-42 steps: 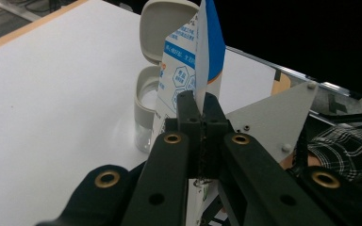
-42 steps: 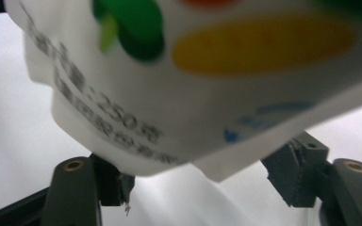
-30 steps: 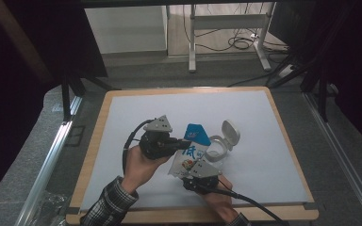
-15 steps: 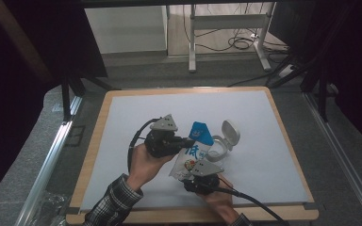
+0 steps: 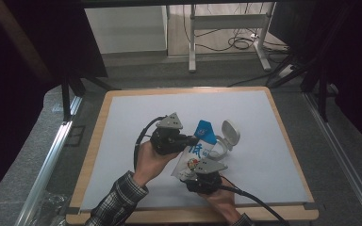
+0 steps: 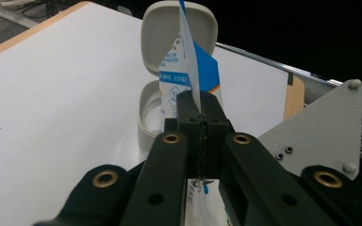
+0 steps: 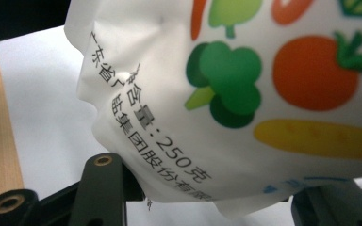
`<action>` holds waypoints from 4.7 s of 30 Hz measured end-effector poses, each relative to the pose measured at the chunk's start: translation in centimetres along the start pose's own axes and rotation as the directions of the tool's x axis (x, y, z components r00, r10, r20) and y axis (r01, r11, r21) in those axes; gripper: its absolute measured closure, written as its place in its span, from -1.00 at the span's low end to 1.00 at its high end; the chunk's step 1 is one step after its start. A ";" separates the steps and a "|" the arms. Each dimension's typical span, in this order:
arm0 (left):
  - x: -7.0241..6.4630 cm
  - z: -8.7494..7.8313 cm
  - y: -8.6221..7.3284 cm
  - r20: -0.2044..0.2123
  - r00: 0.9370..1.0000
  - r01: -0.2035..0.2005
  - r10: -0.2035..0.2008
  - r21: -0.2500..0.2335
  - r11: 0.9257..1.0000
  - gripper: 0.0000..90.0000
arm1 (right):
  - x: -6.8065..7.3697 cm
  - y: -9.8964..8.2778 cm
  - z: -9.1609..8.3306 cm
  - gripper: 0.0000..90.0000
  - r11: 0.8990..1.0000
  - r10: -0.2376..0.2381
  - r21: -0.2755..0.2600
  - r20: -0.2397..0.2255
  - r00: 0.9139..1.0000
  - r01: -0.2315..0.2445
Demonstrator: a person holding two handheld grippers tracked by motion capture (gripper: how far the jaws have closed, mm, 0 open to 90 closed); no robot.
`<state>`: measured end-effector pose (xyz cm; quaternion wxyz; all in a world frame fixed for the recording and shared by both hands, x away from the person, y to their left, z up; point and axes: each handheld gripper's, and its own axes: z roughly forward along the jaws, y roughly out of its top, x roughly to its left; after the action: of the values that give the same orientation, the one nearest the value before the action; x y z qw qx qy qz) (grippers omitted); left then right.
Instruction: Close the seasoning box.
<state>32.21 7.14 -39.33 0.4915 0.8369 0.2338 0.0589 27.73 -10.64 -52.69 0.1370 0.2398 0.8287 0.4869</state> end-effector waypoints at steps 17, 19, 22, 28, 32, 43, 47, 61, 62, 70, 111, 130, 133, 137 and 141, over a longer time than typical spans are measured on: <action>0.3 1.6 0.6 0.008 1.000 -0.009 0.009 -0.004 1.000 1.00 | -0.6 0.0 -0.5 0.09 0.998 0.062 0.009 -0.041 0.997 -0.061; 0.4 1.7 0.7 0.007 1.000 -0.010 0.010 -0.006 1.000 1.00 | -0.6 0.1 -0.5 0.10 0.998 0.068 0.007 -0.045 0.997 -0.068; 0.4 1.8 0.7 0.008 1.000 -0.010 0.010 -0.007 1.000 1.00 | -0.6 0.1 -0.5 0.10 0.997 0.071 0.005 -0.050 0.996 -0.071; 0.5 2.2 0.9 0.007 1.000 -0.010 0.010 -0.004 1.000 1.00 | -0.7 0.1 -0.5 0.12 0.997 0.078 0.005 -0.058 0.995 -0.078; 0.5 2.3 1.1 0.007 1.000 -0.011 0.011 -0.002 1.000 1.00 | -0.7 0.2 -0.6 0.12 0.996 0.088 0.003 -0.069 0.994 -0.088; 0.4 2.9 1.5 0.008 1.000 -0.013 0.013 0.002 1.000 1.00 | -0.7 0.4 -0.8 0.15 0.995 0.104 -0.002 -0.098 0.990 -0.105; 0.4 3.0 1.6 0.007 1.000 -0.017 0.017 0.007 1.000 1.00 | -0.7 0.5 -0.8 0.16 0.994 0.109 -0.006 -0.106 0.988 -0.111; 0.5 3.3 1.8 -0.003 1.000 -0.009 0.009 0.014 1.000 1.00 | -0.7 0.9 -0.8 0.18 0.992 0.124 -0.009 -0.146 0.982 -0.127; 0.6 3.3 1.8 -0.003 1.000 -0.008 0.008 0.014 1.000 1.00 | -0.7 0.9 -0.8 0.18 0.991 0.127 -0.011 -0.150 0.981 -0.130; 0.8 3.5 1.9 -0.007 1.000 0.001 -0.001 0.013 1.000 1.00 | -0.8 1.1 -0.7 0.18 0.990 0.138 -0.013 -0.163 0.977 -0.142; 1.4 4.3 2.8 -0.024 1.000 0.016 -0.015 0.045 0.999 1.00 | -0.9 1.8 -0.8 0.19 0.984 0.161 -0.038 -0.195 0.967 -0.172; 1.5 4.7 3.0 -0.022 0.999 0.033 -0.031 0.069 0.997 1.00 | -0.6 2.1 -0.8 0.20 0.984 0.157 -0.043 -0.228 0.961 -0.171; 1.5 4.7 3.0 -0.022 0.999 0.034 -0.033 0.069 0.997 1.00 | -0.6 2.1 -0.8 0.21 0.985 0.155 -0.045 -0.229 0.961 -0.169; 1.6 4.8 3.0 -0.022 0.999 0.037 -0.035 0.072 0.997 1.00 | -0.5 2.2 -0.9 0.21 0.984 0.159 -0.038 -0.234 0.959 -0.172; 1.6 4.8 3.1 -0.022 0.999 0.037 -0.035 0.079 0.996 1.00 | -0.5 2.2 -0.9 0.21 0.985 0.153 -0.042 -0.238 0.959 -0.168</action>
<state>36.21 2.79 -39.36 0.4566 0.8506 0.2561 0.0492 28.32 -10.66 -50.29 0.0059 0.2428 0.8015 0.5465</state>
